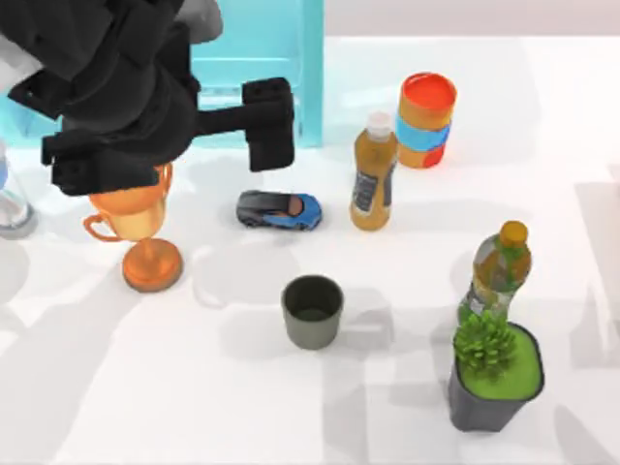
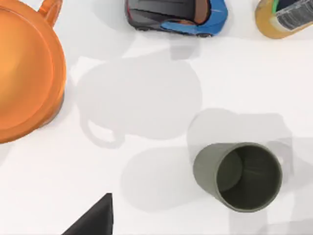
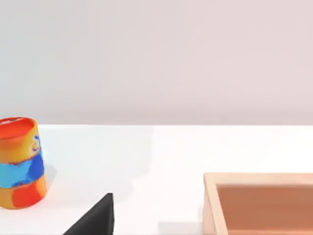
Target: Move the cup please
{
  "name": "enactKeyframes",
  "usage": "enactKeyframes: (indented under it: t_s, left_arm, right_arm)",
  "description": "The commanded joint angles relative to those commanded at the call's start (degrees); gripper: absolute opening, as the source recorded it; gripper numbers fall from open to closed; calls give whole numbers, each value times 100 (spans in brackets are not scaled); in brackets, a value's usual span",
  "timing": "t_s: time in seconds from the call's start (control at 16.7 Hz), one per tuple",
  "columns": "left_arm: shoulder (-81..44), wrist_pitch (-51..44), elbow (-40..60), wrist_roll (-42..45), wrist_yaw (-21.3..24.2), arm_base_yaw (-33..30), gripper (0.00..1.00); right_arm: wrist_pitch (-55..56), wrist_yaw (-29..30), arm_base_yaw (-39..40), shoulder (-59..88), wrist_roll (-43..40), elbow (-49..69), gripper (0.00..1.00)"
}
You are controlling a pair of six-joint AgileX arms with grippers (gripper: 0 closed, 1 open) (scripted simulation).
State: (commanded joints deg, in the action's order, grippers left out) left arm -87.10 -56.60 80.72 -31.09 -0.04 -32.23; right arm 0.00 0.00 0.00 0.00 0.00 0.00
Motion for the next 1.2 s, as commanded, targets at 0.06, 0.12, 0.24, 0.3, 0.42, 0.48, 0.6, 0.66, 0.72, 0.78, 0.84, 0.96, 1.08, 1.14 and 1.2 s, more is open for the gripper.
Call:
enactKeyframes:
  t_s: [0.06,0.12,0.24,0.3,0.42,0.48,0.6,0.66,0.72,0.78,0.84,0.96,1.08,1.14,1.2]
  left_arm:
    - [-514,-330,466,-182,-1,-186,100]
    - [-1004,-644,909,-355,-1,-363,100]
    - [-1895,-1218,1719,-670,2,-687,100]
    - [-2290,-1473,2078,-809,4,-832,100]
    - [-2957,-1905,2689,-1045,8,-1079,100]
    - [-3220,-2077,2931,-1138,10,-1178,100]
    - [-3573,-2309,3258,-1264,12,-1312,100]
    - [-3662,-2368,3341,-1296,13,-1347,100]
    - [-3694,-2389,3371,-1308,13,-1359,100]
    - [-3694,-2389,3371,-1308,13,-1359,100]
    - [-3694,-2389,3371,-1308,13,-1359,100]
    - [-3685,-2376,3357,-1301,14,-1332,100]
    - [-3696,-2283,3265,-1293,13,-1336,100]
    - [-3711,-2148,3131,-1287,13,-1337,100]
    - [-3734,-1955,2951,-1284,13,-1337,100]
  right_arm:
    - [0,0,0,0,0,0,100]
    - [0,0,0,0,0,0,100]
    - [0,0,0,0,0,0,100]
    - [0,0,0,0,0,0,100]
    - [0,0,0,0,0,0,100]
    - [0,0,0,0,0,0,100]
    - [0,0,0,0,0,0,100]
    - [0,0,0,0,0,0,100]
    - [0,0,0,0,0,0,100]
    - [0,0,0,0,0,0,100]
    - [0,0,0,0,0,0,100]
    - [0,0,0,0,0,0,100]
    - [0,0,0,0,0,0,100]
    - [0,0,0,0,0,0,100]
    - [0,0,0,0,0,0,100]
